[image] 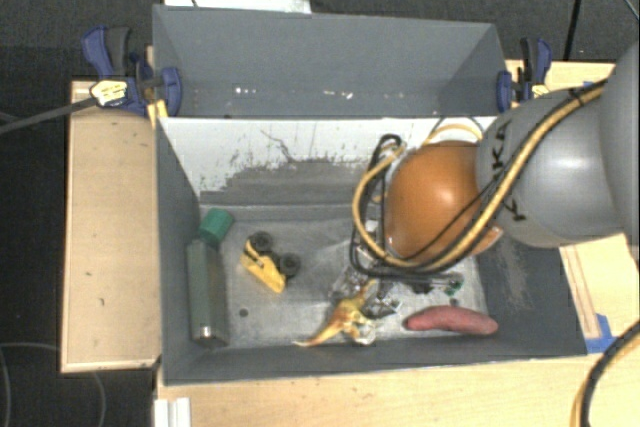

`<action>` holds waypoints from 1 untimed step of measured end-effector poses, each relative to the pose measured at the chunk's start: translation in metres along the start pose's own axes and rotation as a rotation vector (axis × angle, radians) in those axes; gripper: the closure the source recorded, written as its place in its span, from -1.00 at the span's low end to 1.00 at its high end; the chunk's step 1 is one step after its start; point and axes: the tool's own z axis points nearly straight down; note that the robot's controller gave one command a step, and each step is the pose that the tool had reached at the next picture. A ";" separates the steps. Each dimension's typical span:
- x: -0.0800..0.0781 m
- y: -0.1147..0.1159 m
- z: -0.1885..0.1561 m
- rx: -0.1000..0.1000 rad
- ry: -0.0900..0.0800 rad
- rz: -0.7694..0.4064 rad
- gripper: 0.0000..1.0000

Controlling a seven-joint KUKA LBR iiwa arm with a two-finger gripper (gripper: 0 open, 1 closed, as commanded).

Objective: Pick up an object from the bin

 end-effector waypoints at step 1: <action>0.000 0.000 0.000 0.000 0.000 0.000 1.00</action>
Offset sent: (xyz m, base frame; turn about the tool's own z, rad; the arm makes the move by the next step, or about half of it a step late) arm 0.0021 -0.0093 0.1151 0.0015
